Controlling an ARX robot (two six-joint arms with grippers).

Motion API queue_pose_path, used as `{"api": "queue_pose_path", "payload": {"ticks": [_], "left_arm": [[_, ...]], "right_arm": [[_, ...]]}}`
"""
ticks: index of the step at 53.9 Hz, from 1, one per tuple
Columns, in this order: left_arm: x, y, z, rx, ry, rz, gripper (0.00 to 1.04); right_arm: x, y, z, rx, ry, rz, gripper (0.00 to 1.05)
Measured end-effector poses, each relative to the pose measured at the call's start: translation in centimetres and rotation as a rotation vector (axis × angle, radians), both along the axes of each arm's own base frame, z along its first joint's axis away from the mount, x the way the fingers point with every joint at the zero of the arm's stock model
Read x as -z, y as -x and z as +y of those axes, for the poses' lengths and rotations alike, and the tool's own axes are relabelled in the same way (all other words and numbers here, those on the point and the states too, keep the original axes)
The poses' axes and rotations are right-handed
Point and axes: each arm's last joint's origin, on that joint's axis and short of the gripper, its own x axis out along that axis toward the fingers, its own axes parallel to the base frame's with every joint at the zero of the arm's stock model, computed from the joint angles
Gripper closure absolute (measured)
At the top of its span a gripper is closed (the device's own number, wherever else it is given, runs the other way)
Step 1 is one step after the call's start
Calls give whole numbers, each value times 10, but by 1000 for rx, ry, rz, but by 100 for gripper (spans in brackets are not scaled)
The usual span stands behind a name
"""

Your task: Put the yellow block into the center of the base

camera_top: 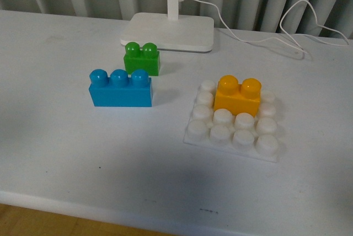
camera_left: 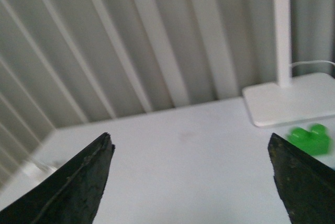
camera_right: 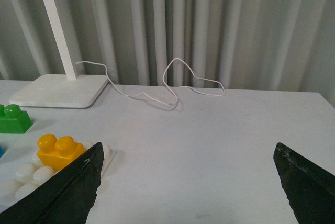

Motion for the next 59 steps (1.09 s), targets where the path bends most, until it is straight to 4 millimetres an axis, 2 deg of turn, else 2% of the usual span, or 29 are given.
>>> {"api": "queue_pose_path", "payload": {"ticks": [3, 8, 9, 11, 20, 53, 59], "left_arm": [[8, 3, 1, 1, 108, 17, 35], [24, 11, 2, -2, 210, 29, 60], [25, 12, 2, -2, 215, 29, 61], [30, 15, 2, 0, 229, 28, 72], [41, 22, 2, 3, 239, 22, 101], [69, 40, 2, 4, 252, 14, 101], [68, 43, 2, 6, 252, 4, 101]], "right_arm": [[0, 0, 0, 0, 0, 0, 9], [0, 0, 0, -1, 0, 0, 9], [0, 0, 0, -1, 0, 0, 9], [0, 0, 0, 0, 0, 0, 9], [0, 0, 0, 0, 0, 0, 9], [0, 0, 0, 0, 0, 0, 9], [0, 0, 0, 0, 0, 0, 9]]}}
